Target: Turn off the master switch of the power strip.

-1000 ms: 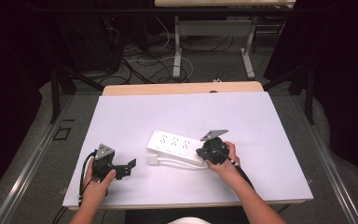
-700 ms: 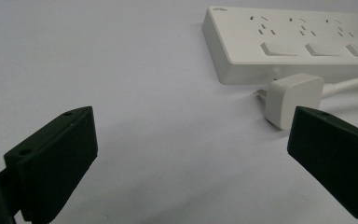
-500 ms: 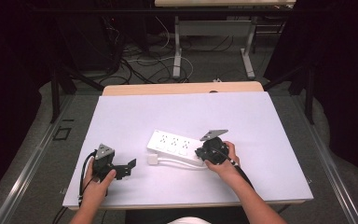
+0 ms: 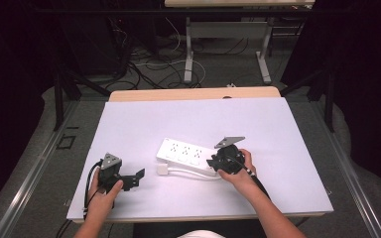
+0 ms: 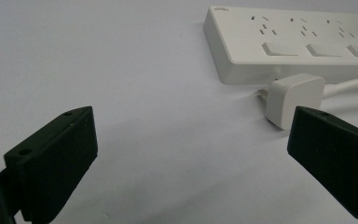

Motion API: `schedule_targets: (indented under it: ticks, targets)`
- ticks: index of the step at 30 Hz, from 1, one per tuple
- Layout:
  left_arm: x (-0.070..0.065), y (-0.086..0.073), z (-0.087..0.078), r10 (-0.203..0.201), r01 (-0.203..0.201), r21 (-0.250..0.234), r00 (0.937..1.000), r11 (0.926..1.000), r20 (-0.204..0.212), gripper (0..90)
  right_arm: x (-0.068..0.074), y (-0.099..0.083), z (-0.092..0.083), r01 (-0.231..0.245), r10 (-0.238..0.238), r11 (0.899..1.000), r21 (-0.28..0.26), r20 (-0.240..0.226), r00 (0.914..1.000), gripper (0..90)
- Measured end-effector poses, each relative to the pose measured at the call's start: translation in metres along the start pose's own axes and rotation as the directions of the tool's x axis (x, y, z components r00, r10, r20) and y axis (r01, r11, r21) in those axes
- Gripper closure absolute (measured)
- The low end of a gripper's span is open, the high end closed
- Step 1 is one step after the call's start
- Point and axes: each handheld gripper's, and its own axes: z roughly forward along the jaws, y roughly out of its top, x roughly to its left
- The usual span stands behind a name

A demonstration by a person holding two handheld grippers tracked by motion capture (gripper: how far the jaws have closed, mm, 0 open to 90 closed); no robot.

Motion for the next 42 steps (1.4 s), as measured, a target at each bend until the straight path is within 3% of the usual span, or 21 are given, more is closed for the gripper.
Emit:
schedule_targets:
  ticks: [3,11,25,32,36,38,42]
  targets:
    - [0.0,-0.001,0.0,-0.007,0.007,-0.01,1.0,0.9999,-0.003,1.5,-0.001,0.0,-0.001,-0.012,0.013,1.0,-0.024,0.012,0.9998,60.5]
    - [0.0,0.0,0.0,-0.001,0.001,0.002,1.0,1.0,0.0,1.5,-0.003,0.001,-0.009,-0.014,0.016,0.998,-0.068,0.031,0.9994,55.4]
    - [0.0,0.0,0.0,-0.007,0.007,-0.006,1.0,1.0,-0.004,1.5,-0.009,0.003,-0.023,-0.05,0.054,0.995,-0.088,0.045,0.9975,47.9]
    - [0.0,0.0,0.0,-0.008,0.008,-0.006,1.0,1.0,-0.004,1.5,-0.012,0.0,-0.031,-0.088,0.093,0.991,-0.097,0.054,0.9942,34.0]
    - [0.0,0.0,0.0,-0.007,0.007,-0.005,1.0,1.0,-0.004,1.5,-0.015,-0.001,-0.034,-0.085,0.091,0.991,-0.101,0.056,0.9943,28.3]
    - [0.0,0.0,-0.001,-0.006,0.006,-0.006,1.0,1.0,-0.005,1.5,-0.017,-0.003,-0.036,-0.094,0.101,0.989,-0.117,0.057,0.9933,20.9]
    - [0.0,0.0,-0.001,-0.007,0.007,-0.005,1.0,1.0,-0.005,1.5,-0.019,-0.006,-0.039,-0.104,0.112,0.987,-0.123,0.064,0.9916,18.0]
